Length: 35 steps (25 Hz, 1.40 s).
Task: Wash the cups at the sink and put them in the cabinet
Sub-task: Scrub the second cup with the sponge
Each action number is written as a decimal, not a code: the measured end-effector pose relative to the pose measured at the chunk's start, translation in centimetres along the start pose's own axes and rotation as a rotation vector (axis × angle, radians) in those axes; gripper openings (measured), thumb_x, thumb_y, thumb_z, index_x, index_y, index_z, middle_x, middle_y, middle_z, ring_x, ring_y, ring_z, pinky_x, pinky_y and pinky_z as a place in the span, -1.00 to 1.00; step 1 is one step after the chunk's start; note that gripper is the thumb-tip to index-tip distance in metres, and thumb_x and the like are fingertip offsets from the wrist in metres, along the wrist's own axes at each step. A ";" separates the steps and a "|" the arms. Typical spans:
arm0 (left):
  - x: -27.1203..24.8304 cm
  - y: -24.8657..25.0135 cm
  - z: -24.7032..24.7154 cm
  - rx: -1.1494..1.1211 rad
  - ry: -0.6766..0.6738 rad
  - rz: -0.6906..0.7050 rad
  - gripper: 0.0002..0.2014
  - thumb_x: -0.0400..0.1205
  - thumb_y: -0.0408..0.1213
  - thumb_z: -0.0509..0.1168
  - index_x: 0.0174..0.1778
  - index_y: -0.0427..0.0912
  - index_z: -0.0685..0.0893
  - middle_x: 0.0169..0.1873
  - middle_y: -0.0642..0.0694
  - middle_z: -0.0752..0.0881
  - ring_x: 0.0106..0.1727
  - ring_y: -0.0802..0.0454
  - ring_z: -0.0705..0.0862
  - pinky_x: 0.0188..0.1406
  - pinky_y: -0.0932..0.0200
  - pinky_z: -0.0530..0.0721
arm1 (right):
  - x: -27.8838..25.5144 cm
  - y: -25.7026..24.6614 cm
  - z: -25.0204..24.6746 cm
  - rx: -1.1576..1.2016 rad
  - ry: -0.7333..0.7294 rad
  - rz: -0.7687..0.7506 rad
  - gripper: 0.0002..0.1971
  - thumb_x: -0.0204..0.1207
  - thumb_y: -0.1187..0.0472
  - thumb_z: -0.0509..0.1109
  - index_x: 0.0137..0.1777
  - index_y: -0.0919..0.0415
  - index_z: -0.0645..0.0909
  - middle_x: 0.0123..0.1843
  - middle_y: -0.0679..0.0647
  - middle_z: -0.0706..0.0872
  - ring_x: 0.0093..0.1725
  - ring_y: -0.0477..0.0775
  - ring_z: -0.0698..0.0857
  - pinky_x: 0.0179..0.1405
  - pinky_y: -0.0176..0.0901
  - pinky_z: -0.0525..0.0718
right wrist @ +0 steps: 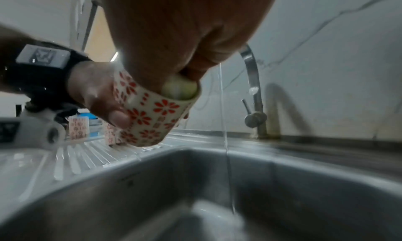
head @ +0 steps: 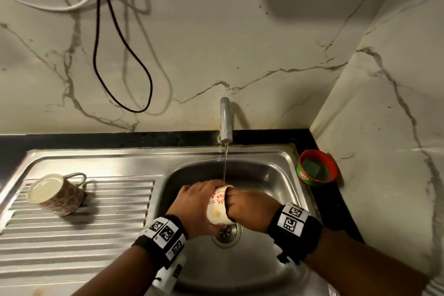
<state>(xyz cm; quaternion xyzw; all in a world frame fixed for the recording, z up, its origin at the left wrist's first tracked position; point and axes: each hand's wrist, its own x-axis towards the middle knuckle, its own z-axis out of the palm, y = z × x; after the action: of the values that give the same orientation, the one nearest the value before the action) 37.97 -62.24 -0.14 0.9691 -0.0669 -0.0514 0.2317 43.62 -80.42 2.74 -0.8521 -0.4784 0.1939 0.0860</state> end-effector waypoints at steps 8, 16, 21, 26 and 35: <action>0.6 0.8 -1.9 0.074 0.124 -0.024 -0.14 0.24 0.23 0.56 0.47 0.24 0.39 0.27 0.17 0.64 0.27 0.08 0.64 0.21 -0.01 0.69 | 1.1 -2.6 -0.8 1.313 0.258 0.482 -0.52 0.57 -0.17 0.22 0.19 0.22 0.69 0.01 0.11 0.82 0.03 0.03 0.78 0.13 0.16 0.75; 1.1 1.3 -1.1 0.073 0.071 -0.089 -0.17 0.26 0.17 0.54 0.46 0.21 0.37 0.28 0.15 0.60 0.28 0.03 0.65 0.17 -0.01 0.71 | 2.1 -2.7 0.7 1.352 0.523 0.524 -0.20 0.51 -0.54 0.00 -0.02 0.18 0.75 -0.10 0.11 0.86 -0.13 0.02 0.81 -0.14 -0.17 0.76; 0.9 2.1 0.1 0.166 0.019 -0.129 -0.14 0.36 0.21 0.49 0.54 0.14 0.29 0.37 0.12 0.53 0.38 0.04 0.55 0.23 0.05 0.66 | 2.3 -1.9 1.8 1.438 0.425 0.427 -0.65 0.67 -0.17 0.30 -0.07 0.07 0.75 -0.19 0.00 0.84 -0.17 -0.05 0.81 -0.16 -0.15 0.71; 1.7 1.0 -1.3 0.096 0.056 -0.112 -0.11 0.35 0.15 0.55 0.56 0.10 0.29 0.40 0.11 0.55 0.42 0.05 0.52 0.31 0.07 0.64 | 2.6 -2.4 1.7 1.417 0.496 0.514 -0.74 0.72 0.03 0.33 0.18 0.18 0.71 0.00 0.08 0.84 0.01 0.02 0.81 -0.06 -0.24 0.66; 2.4 1.3 -2.4 -0.122 0.100 -0.179 -0.14 0.25 0.13 0.62 0.46 0.08 0.43 0.25 0.09 0.65 0.24 0.08 0.65 0.21 0.10 0.68 | 1.8 -1.6 2.9 0.741 0.754 0.303 -0.61 0.67 -0.01 0.25 0.31 0.24 0.62 0.17 0.06 0.74 0.12 -0.06 0.70 0.08 -0.49 0.54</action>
<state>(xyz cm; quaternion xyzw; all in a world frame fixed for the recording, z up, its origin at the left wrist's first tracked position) 40.53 -62.68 2.42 0.9567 0.0351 -0.0275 0.2878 42.00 -78.20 0.19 -0.8345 -0.1862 0.0411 0.5169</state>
